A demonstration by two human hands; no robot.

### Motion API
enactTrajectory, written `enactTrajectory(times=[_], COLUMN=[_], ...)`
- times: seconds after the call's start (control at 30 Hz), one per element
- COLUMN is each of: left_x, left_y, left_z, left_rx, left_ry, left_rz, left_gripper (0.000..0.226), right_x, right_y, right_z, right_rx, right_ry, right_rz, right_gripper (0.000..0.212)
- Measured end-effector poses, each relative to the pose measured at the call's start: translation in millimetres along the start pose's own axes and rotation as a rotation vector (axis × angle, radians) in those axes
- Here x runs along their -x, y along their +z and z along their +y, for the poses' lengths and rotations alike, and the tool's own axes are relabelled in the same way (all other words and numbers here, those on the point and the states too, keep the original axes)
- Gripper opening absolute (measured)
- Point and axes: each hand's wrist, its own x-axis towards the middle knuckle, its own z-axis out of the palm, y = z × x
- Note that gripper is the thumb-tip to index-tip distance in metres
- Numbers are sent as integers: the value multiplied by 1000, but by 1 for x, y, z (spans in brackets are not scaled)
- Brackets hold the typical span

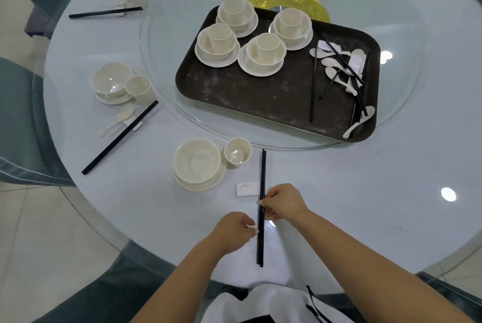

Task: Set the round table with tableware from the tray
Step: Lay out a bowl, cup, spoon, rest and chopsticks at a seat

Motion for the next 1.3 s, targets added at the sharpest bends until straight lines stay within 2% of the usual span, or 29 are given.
enactTrajectory(times=[0.1,0.23,0.4,0.73,1.07,1.3], left_x=[-1,-4,-5,-6,-9,-7], left_y=[-1,-5,-4,-4,-4,-3], left_z=[1,2,3,3,2,1], left_rx=[38,123,144,134,125,66], left_ry=[-7,-14,-14,1,9,69], left_rz=[88,166,180,172,176,258], left_gripper=[37,39,44,52,51,33], right_x=[2,3,6,10,13,14], right_y=[0,-1,3,7,7,8], right_z=[0,3,1,-5,-9,-8], right_rx=[-3,124,238,361,377,375], right_ry=[-23,-165,-249,-294,-313,-312], right_rz=[39,161,138,88,80,83], right_gripper=[26,42,56,56,42,44])
